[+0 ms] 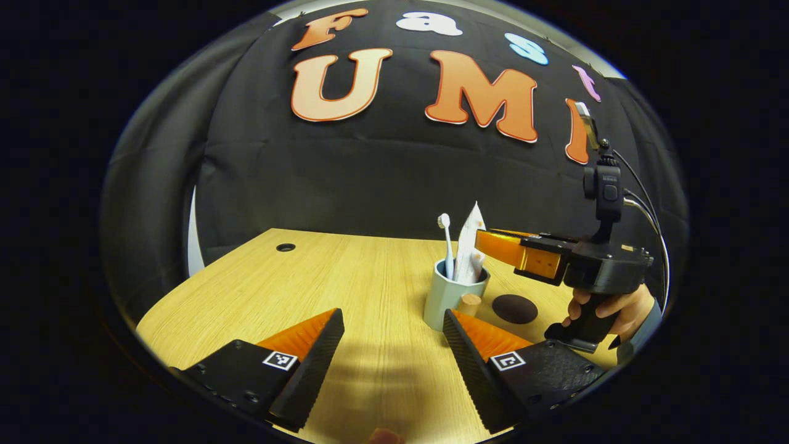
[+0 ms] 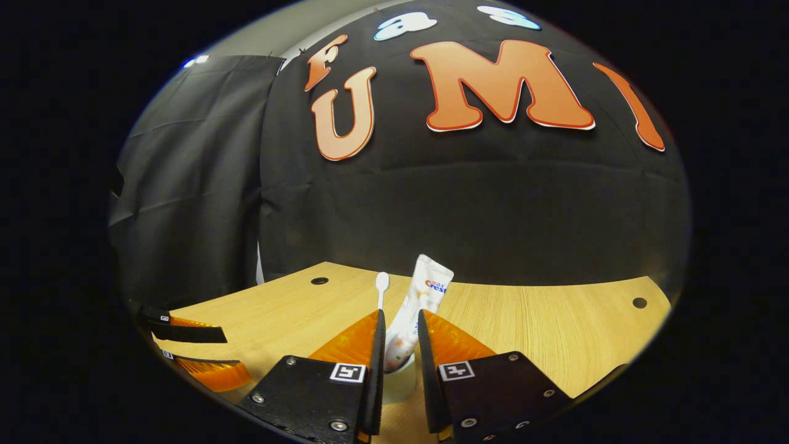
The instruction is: Put the toothbrush and toothpaste on the desktop into the cup, then pick up the cup and place it on the coaster on the desktop.
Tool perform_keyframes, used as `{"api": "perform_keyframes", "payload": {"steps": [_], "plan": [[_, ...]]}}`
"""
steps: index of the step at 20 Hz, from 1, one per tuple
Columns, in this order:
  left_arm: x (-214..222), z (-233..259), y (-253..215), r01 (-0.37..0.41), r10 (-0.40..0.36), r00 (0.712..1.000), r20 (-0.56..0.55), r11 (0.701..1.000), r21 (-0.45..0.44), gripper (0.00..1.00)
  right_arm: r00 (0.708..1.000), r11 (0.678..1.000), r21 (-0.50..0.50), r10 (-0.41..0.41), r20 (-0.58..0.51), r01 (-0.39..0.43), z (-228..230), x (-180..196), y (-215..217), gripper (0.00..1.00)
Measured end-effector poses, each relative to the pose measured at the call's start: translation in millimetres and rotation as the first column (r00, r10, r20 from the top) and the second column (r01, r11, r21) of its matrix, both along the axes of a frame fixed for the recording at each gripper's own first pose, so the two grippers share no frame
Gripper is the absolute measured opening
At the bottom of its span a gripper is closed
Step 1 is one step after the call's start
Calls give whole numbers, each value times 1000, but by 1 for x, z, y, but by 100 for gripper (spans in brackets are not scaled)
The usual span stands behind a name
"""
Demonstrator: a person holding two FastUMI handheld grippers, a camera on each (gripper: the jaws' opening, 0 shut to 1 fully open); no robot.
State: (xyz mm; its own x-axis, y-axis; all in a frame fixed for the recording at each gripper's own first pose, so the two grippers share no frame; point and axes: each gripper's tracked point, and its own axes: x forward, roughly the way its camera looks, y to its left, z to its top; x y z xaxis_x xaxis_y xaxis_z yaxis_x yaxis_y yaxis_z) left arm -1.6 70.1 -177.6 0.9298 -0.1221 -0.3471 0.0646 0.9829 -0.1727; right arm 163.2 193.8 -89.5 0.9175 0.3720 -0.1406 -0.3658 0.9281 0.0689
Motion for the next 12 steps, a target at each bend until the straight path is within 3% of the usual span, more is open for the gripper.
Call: {"api": "perform_keyframes", "payload": {"steps": [1, 2, 5, 10, 12], "plan": [[3, 1, -6, 14, -14, 1000, -11, 1000, -4, 98, 1000, 1000, -7, 3, -5, -3, 2, -3, -2, 22], [4, 2, -11, 22, -22, 999, -25, 1000, -7, 97, 1000, 1000, -10, 9, -6, -9, 4, -7, -4, 34], [9, 5, -25, 46, -47, 997, -66, 999, -9, 98, 999, 999, -26, 31, 27, -30, 23, -26, -8, 46], [24, 8, -38, 81, -79, 987, -141, 997, 10, 98, 991, 998, -55, 42, 128, -35, 65, -60, -30, 75], [27, 6, -45, 102, -95, 979, -178, 994, 29, 98, 986, 998, -58, 31, 162, -22, 82, -73, -43, 81]]}}
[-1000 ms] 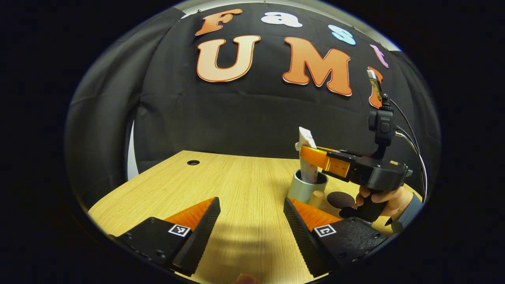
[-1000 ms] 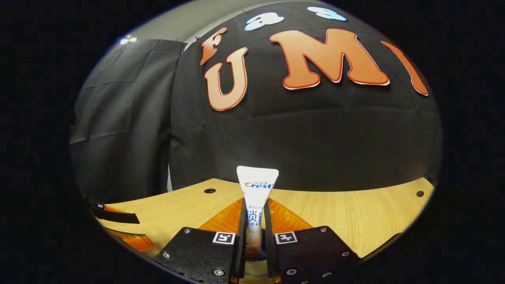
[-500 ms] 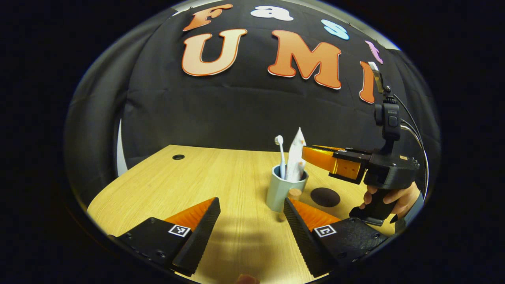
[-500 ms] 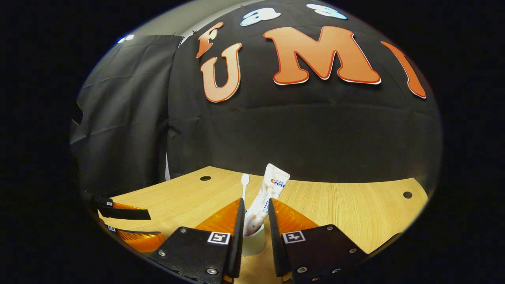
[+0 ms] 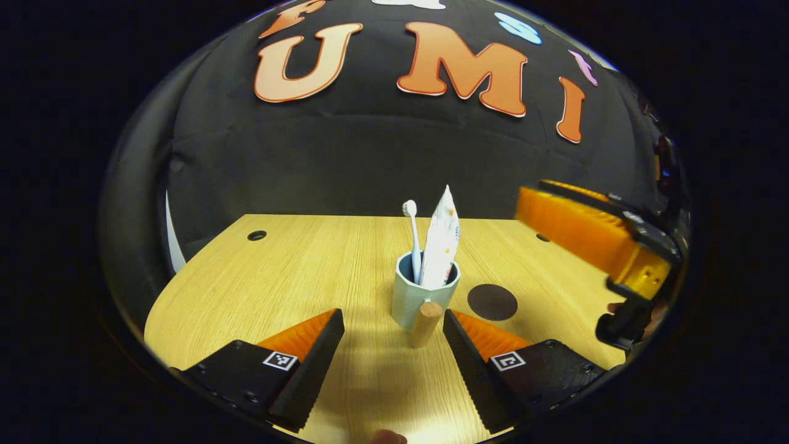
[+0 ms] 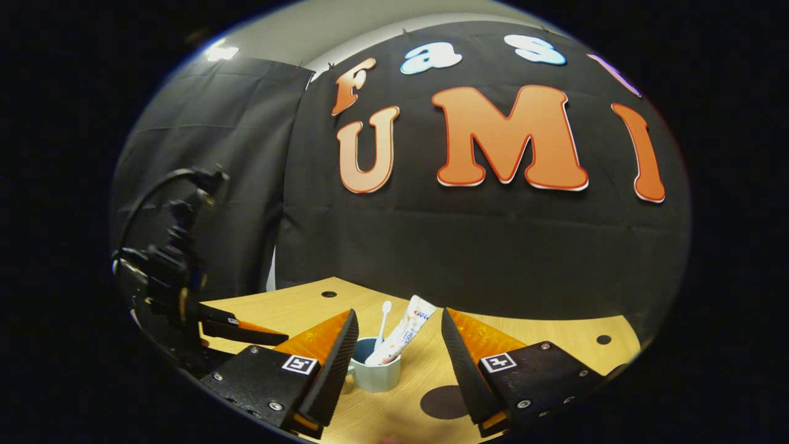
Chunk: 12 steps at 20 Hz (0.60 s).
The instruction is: Put the toothbrush and toothpaste on the desktop into the cup, then pick up the cup and place it on the coaster on the desktop.
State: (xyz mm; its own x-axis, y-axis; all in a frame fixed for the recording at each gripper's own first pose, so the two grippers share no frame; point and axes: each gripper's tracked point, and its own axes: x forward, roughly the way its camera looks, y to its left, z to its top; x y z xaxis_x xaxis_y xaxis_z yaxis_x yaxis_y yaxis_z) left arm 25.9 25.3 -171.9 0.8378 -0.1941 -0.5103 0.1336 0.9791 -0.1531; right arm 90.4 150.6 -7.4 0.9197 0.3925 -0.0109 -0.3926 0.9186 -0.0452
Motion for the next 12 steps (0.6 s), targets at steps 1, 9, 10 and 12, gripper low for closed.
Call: {"api": "perform_keyframes", "payload": {"steps": [1, 9, 10, 12], "plan": [[3, -1, -2, 10, -9, 1000, -15, 1000, 11, 98, 1000, 1000, -4, -7, 11, 7, 7, -6, -6, 83], [19, -26, -16, 34, -57, 963, -264, 995, -90, 97, 998, 999, -11, -37, 59, 38, 32, -51, -60, 90], [21, -28, -18, 48, -72, 954, -290, 995, -91, 97, 997, 999, -10, -48, 63, 49, 34, -55, -67, 91], [23, -35, -23, 75, -97, 930, -354, 994, -74, 96, 995, 997, -13, -76, 70, 77, 36, -60, -83, 91]]}}
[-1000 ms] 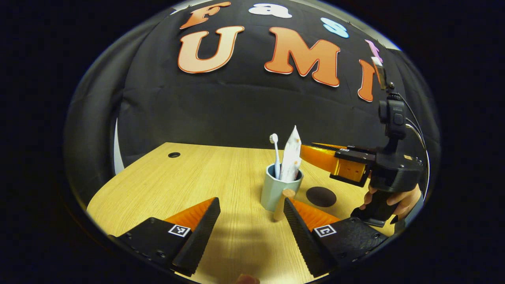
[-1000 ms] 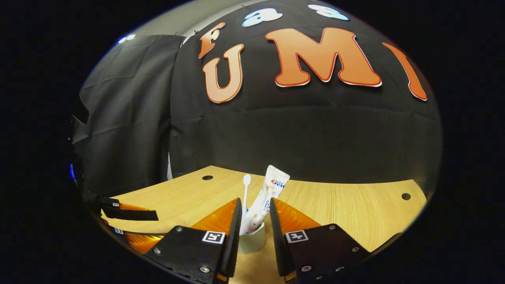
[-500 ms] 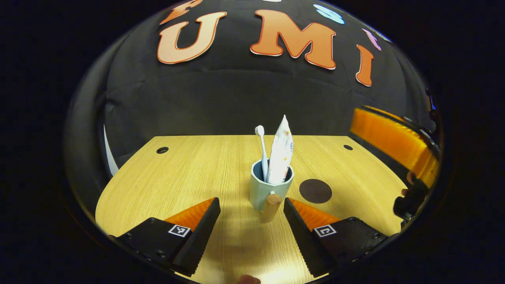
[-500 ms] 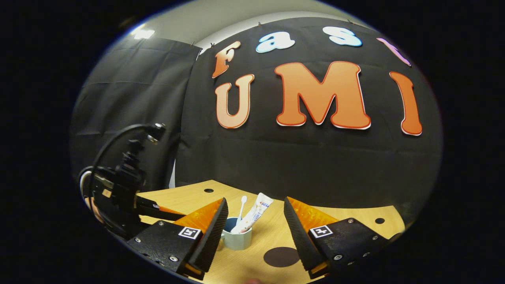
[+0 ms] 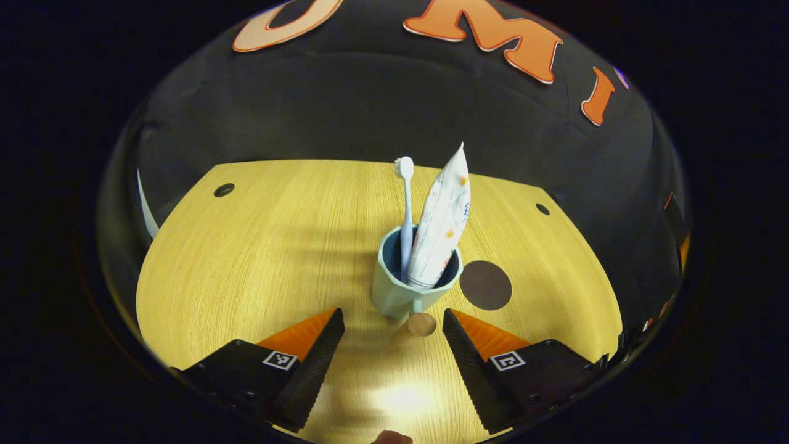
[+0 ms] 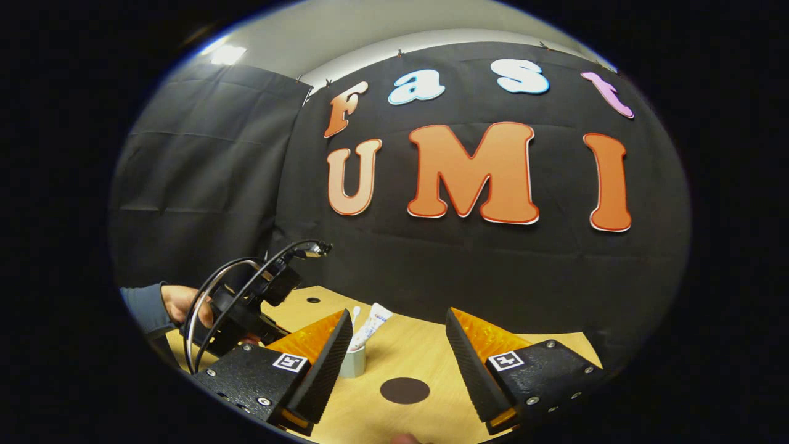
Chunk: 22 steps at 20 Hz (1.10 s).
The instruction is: Put the toothbrush and toothpaste on the desktop into the cup, then pick up the cup and place it on the coaster on the desktop.
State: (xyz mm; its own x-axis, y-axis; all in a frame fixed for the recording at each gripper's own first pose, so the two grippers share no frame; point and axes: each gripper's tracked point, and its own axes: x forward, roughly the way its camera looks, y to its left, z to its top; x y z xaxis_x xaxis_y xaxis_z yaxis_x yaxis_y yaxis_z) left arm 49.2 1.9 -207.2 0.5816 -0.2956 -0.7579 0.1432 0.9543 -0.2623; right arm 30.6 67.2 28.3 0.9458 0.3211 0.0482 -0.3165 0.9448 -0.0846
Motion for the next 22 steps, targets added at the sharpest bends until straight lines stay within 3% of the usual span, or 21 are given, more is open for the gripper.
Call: {"api": "perform_keyframes", "payload": {"steps": [10, 12, 13, 14, 17, 22], "plan": [[1, -22, -14, 98, -76, 982, -170, 988, 123, 97, 1000, 1000, 4, -19, -6, 20, -10, -28, -31, 91], [-3, -28, -14, 94, -65, 977, -202, 986, 138, 84, 1000, 1000, 16, -13, -22, 14, -18, -31, -31, 91], [-3, -30, -17, 91, -63, 977, -206, 987, 131, 67, 999, 1000, 26, -3, -35, 4, -23, -32, -29, 91], [-6, -34, -18, 93, -63, 974, -218, 987, 132, 65, 999, 999, 33, 3, -48, -2, -27, -31, -28, 91], [-6, -32, -18, 73, -39, 974, -225, 987, 142, 32, 998, 999, 32, -2, -66, 5, -36, -31, -30, 92], [-14, -28, -23, 42, -12, 981, -192, 988, 150, 27, 998, 998, 59, 5, -63, -2, -37, -31, -29, 92]]}}
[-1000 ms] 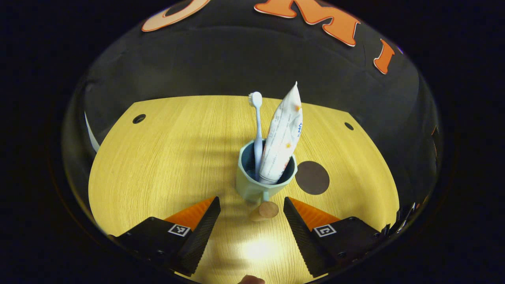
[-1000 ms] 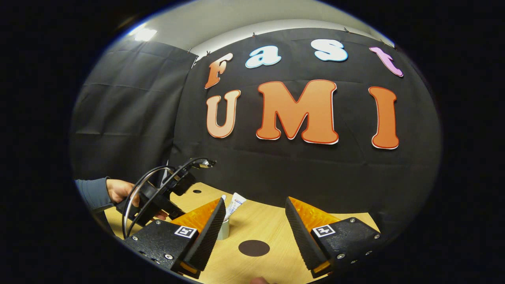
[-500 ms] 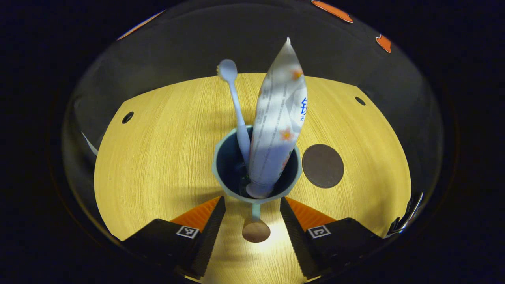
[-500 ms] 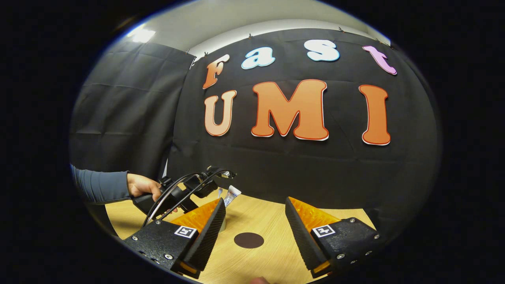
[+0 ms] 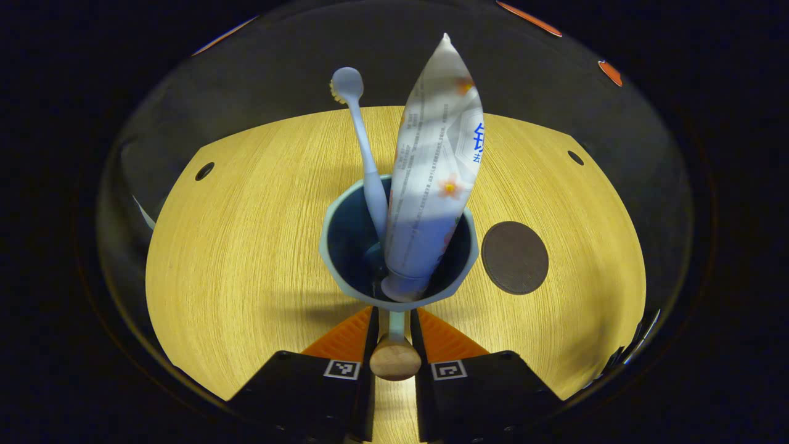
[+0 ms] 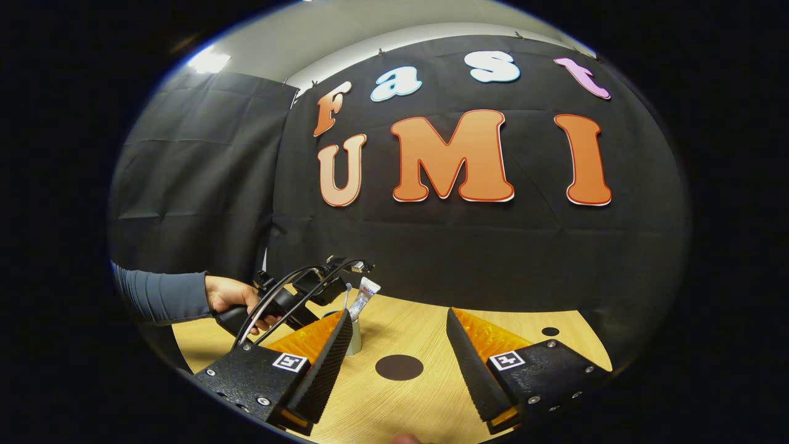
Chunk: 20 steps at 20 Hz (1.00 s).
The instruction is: Put the toothbrush and toothpaste on the desktop into the cup, then pick up the cup and place it on the coaster on the desktop.
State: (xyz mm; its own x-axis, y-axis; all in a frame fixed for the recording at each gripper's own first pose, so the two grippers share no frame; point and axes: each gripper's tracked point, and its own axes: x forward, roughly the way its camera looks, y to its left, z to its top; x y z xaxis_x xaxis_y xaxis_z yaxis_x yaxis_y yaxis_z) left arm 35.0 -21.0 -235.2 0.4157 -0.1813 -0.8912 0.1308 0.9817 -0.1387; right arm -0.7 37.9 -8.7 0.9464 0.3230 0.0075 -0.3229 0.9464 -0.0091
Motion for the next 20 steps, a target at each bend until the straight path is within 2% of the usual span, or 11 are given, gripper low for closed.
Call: {"api": "perform_keyframes", "payload": {"steps": [9, 18, 20], "plan": [[-7, 11, -6, -52, 53, 997, 63, 998, -21, 26, 999, 999, 37, -13, -38, 14, -10, 2, -6, 92], [-31, 30, 1, 21, -17, 990, 140, 999, -33, 23, 996, 996, 23, -86, -14, 87, -8, -6, -32, 92], [-32, 42, -1, 41, -37, 982, 186, 999, -23, 23, 995, 995, 31, -97, -9, 97, -8, -11, -38, 92]]}}
